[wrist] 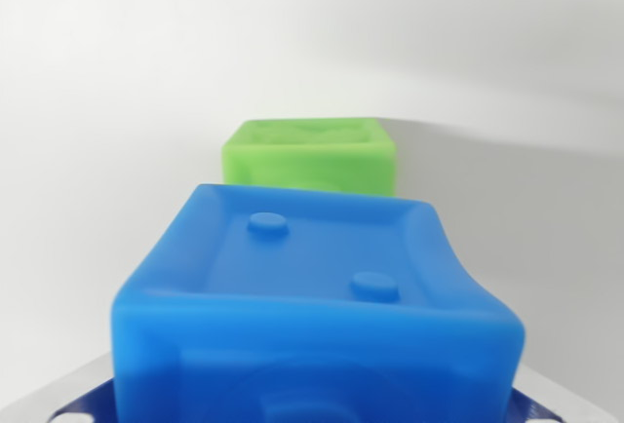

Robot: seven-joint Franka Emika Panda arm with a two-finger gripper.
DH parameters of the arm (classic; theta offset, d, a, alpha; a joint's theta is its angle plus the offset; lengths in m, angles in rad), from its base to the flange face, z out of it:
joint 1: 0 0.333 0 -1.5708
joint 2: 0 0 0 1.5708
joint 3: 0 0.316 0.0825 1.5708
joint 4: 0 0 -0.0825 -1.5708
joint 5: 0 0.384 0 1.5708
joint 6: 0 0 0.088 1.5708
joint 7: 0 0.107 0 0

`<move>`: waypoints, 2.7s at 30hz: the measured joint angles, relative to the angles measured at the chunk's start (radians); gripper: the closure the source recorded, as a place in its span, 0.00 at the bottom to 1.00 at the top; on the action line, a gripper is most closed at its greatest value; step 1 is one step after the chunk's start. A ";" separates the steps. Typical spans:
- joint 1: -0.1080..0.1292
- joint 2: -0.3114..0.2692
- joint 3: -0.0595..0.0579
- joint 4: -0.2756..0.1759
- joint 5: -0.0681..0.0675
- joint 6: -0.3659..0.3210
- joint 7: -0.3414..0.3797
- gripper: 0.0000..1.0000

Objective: Stack cube

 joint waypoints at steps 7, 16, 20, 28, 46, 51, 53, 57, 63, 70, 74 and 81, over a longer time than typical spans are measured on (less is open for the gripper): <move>0.000 0.039 0.003 0.002 0.012 0.038 -0.008 1.00; -0.002 0.077 0.006 0.005 0.020 0.072 -0.014 1.00; -0.003 0.090 0.008 0.007 0.023 0.084 -0.016 1.00; -0.005 0.102 0.011 0.010 0.026 0.094 -0.019 1.00; -0.006 0.103 0.012 0.010 0.026 0.095 -0.019 0.00; -0.006 0.103 0.012 0.010 0.026 0.095 -0.019 0.00; -0.006 0.103 0.012 0.010 0.026 0.095 -0.019 0.00; -0.006 0.103 0.012 0.010 0.026 0.095 -0.019 0.00; -0.006 0.103 0.012 0.010 0.026 0.095 -0.019 0.00; -0.005 0.090 0.010 0.009 0.026 0.085 -0.019 0.00; -0.002 0.069 0.007 0.006 0.023 0.068 -0.017 0.00; 0.001 0.016 0.002 0.001 0.011 0.021 -0.009 0.00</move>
